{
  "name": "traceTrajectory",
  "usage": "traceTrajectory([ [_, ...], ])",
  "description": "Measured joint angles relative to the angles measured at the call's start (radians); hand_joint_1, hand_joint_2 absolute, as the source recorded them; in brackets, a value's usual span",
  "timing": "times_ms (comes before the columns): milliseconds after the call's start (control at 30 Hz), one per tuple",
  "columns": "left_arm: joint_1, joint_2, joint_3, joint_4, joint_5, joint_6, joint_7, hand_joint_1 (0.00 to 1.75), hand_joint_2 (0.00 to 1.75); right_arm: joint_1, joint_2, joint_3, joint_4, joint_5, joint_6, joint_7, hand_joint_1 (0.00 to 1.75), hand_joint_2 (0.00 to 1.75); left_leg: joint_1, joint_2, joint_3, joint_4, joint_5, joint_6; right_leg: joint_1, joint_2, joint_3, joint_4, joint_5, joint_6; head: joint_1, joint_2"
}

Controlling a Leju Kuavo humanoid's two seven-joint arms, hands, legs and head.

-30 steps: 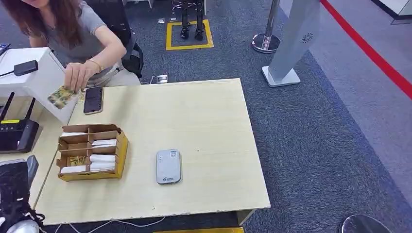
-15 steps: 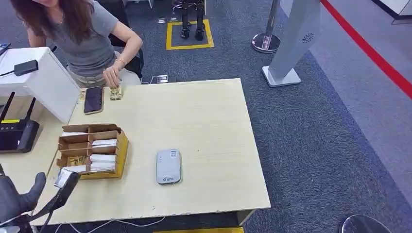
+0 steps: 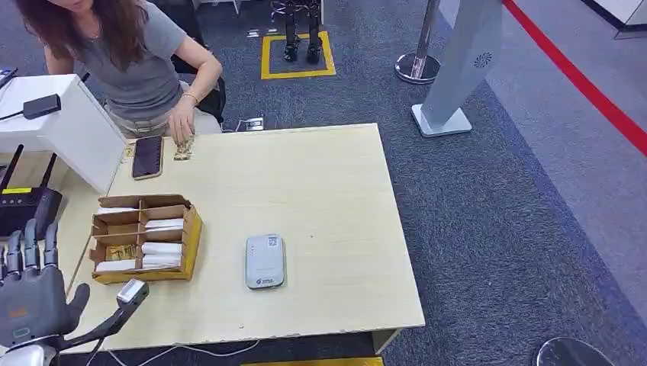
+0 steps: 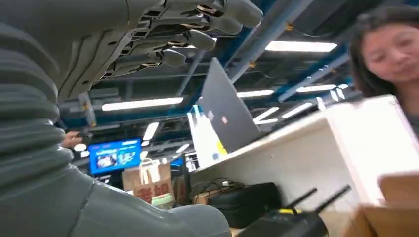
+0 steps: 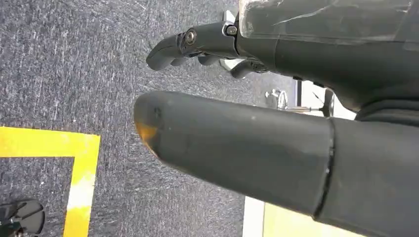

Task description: Pass the card to the sensor for recognition and then transmit it.

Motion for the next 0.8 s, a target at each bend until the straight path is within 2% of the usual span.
traceTrajectory([
  [267, -0.013, 0.052, -0.073, 0.035, 0.000, -0.010, 0.000, 0.00, 1.75, 0.000, 0.000, -0.002, 0.000, 0.000, 0.000, 0.000, 0.00, 0.00, 0.000, 0.000, 0.000, 0.000, 0.000, 0.000, 0.000, 0.000, 0.000, 0.000, 0.000, 0.000, 0.000, 0.000],
  [633, -0.017, 0.064, -0.093, 0.050, 0.000, -0.010, 0.000, 0.00, 1.75, 0.000, 0.000, -0.002, -0.001, 0.001, 0.000, 0.002, 0.00, 0.00, 0.000, 0.000, 0.000, 0.000, 0.000, 0.000, 0.000, 0.000, 0.000, 0.000, 0.000, 0.000, 0.000, 0.000],
  [733, -0.025, 0.062, -0.099, 0.058, 0.000, -0.006, -0.041, 0.00, 1.75, 0.000, 0.000, -0.002, -0.001, 0.005, 0.002, 0.006, 0.00, 0.00, 0.000, 0.000, 0.000, 0.000, 0.000, 0.000, 0.000, 0.000, 0.000, 0.000, 0.000, 0.000, 0.000, 0.000],
  [800, -0.045, 0.046, -0.105, 0.086, 0.000, -0.009, -0.092, 0.00, 1.75, 0.000, 0.000, -0.002, -0.001, 0.014, 0.008, 0.006, 0.00, 0.00, 0.000, 0.000, 0.000, 0.000, 0.000, 0.000, 0.000, 0.000, 0.000, 0.000, 0.000, 0.000, 0.000, 0.000],
])
